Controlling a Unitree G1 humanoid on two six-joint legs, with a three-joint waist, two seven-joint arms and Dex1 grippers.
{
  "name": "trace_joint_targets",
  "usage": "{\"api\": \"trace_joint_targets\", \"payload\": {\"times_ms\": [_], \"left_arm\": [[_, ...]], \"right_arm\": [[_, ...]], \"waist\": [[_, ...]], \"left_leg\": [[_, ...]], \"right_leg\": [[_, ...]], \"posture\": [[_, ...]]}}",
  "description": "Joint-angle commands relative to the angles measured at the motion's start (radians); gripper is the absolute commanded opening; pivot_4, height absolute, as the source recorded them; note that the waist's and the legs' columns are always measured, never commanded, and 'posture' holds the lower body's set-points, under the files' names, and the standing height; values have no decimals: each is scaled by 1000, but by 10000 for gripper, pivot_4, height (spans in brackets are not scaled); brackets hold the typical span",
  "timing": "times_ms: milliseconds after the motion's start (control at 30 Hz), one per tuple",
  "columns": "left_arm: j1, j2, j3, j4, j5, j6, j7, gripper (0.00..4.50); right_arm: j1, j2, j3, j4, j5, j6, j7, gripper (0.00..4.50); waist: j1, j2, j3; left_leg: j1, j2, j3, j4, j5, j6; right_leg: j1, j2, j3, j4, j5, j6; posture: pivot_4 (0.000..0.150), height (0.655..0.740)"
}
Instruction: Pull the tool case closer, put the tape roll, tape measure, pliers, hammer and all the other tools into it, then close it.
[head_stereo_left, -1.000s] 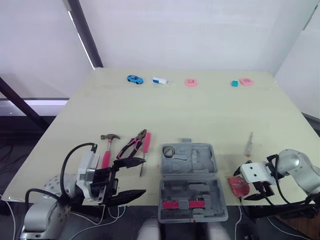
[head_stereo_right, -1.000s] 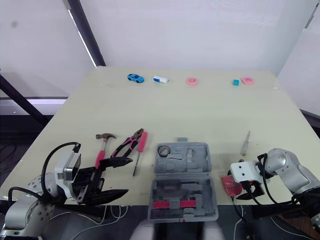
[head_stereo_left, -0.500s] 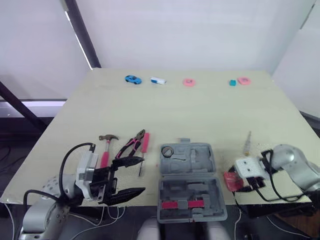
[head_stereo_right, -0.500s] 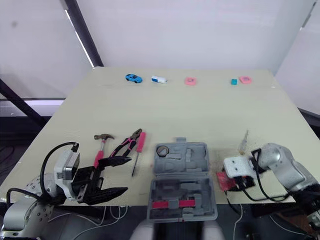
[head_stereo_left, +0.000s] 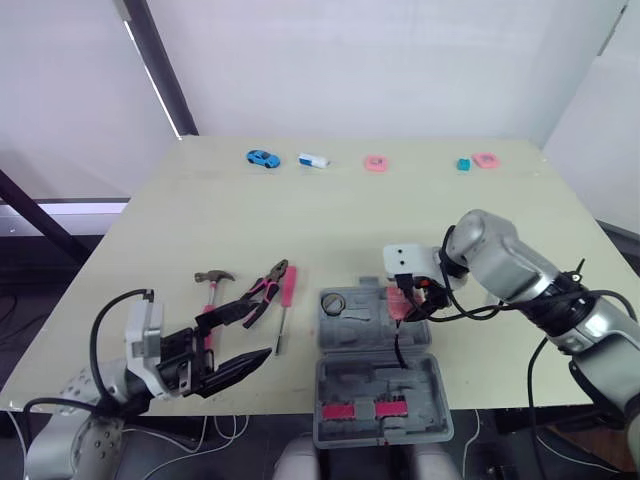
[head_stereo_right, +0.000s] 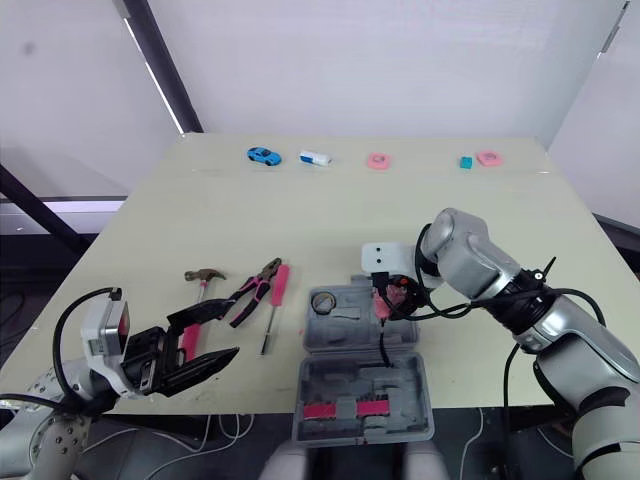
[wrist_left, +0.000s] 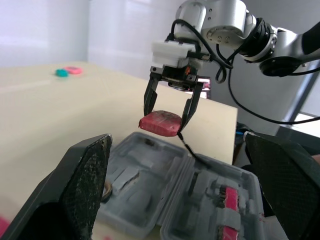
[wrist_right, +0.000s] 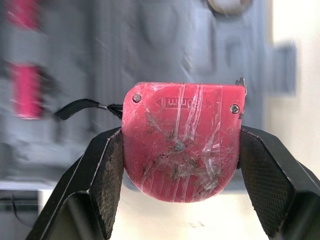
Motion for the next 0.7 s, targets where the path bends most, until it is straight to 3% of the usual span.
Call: {"api": "trace_joint_targets", "payload": {"times_ms": [33,200,633,700], "left_arm": [[18,-8,35,-6,-14,-29,-9,45000],[20,-18,42,-2,-11,-44,-2,45000],[22,-29,35,40,0,-85,-32,45000],[25,-31,34,44,1,-89,-35,45000]], "right_arm": [[-20,21,35,86,-61,-71,-27,28304],[-28,56,42,194,-112,-138,-62,28304],[-21,160,20,272,-157,-190,-109,28304],[-19,163,19,267,-151,-198,-88,38600]], "waist": [[0,0,0],[-1,0,0],[-4,0,0],[-5,0,0]], "left_leg": [[0,0,0,0,0,0],[0,0,0,0,0,0],[0,0,0,0,0,0],[0,0,0,0,0,0]], "right_leg": [[0,0,0,0,0,0],[0,0,0,1,0,0],[0,1,0,1,0,0],[0,1,0,1,0,0]], "posture": [[1500,7400],[1500,7400],[1500,7400],[1500,7400]]}}
